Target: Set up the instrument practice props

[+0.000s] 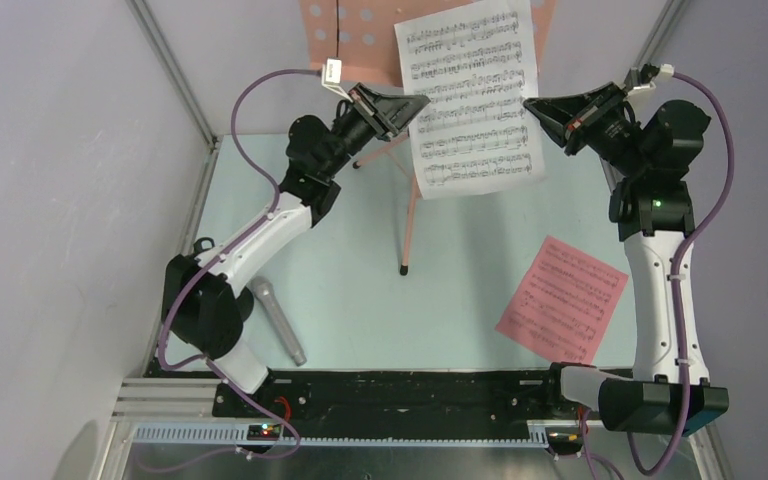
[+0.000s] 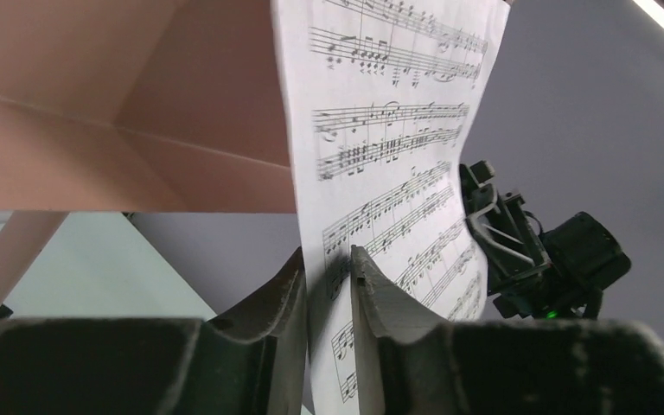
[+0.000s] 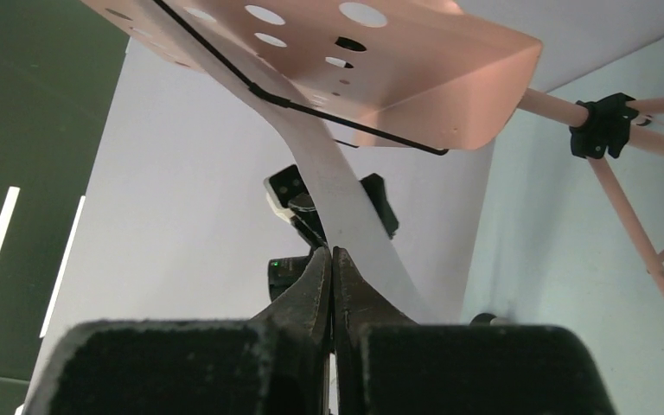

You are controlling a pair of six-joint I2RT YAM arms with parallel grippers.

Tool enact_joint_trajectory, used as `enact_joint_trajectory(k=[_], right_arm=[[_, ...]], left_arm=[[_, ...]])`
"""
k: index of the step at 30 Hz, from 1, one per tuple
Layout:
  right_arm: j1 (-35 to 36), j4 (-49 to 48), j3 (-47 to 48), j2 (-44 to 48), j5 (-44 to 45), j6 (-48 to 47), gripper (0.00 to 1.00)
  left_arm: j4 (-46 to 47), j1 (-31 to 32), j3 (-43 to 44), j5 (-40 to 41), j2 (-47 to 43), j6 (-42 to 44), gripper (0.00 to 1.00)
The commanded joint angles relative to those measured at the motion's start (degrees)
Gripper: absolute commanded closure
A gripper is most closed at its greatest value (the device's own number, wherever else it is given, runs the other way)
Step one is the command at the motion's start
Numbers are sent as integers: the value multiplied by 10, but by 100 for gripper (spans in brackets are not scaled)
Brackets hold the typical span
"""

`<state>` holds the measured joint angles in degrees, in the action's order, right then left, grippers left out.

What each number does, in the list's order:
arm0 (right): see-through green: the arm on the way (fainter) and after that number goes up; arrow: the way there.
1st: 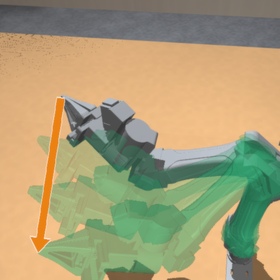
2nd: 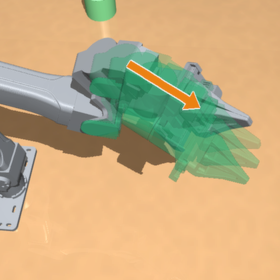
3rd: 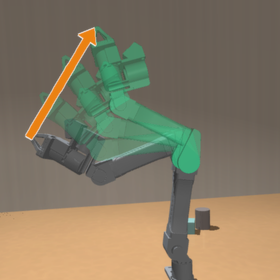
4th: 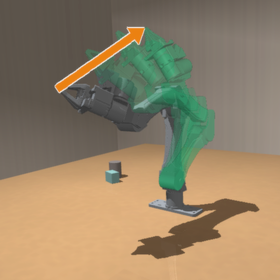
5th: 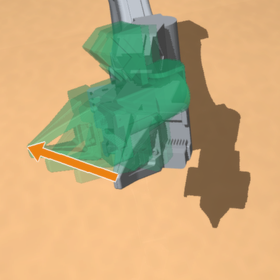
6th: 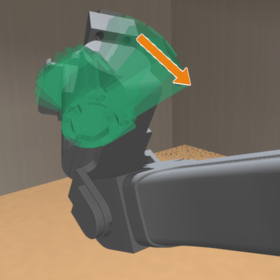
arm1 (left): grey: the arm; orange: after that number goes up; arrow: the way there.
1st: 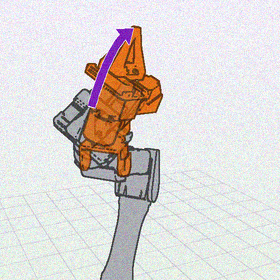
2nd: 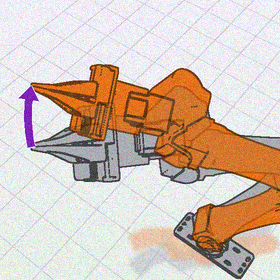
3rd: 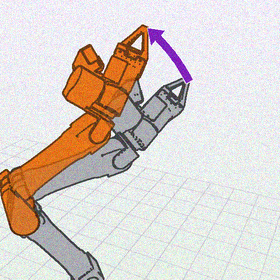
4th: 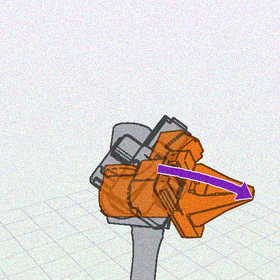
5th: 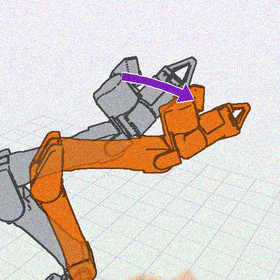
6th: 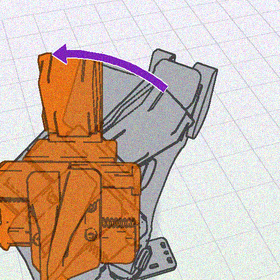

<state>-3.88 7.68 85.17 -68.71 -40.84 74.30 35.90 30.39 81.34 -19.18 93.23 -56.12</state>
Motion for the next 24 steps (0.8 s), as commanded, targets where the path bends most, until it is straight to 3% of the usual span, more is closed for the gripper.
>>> enact_joint_trajectory(k=[1, 5, 8, 12, 14, 17, 20, 24], right_arm=[[4, 6, 16, -6, 3, -27, 100], [3, 21, 28, -13, 4, -45, 100], [5, 27, 45, -20, 1, -69, 100], [28, 99, 115, -37, 23, -156, 100], [32, 153, 143, -42, 41, -195, 89], [34, 195, 170, -46, 71, -246, 61], [35, 277, 236, -66, 127, -322, 55], [37, 285, 273, -73, 178, -374, 54]], left_arm=[[50, -6, 21, -23, -7, -16, 75], [51, -9, 19, -19, -9, -6, 83], [51, -10, 25, -23, -8, 5, 96], [46, -10, 32, -38, -13, 39, 100], [30, -10, 29, -44, -23, 77, 100], [-23, -10, 36, -35, -45, 175, 100], [-104, -10, 53, -4, -78, 266, 100], [-165, -10, 81, 39, -106, 362, 100]])
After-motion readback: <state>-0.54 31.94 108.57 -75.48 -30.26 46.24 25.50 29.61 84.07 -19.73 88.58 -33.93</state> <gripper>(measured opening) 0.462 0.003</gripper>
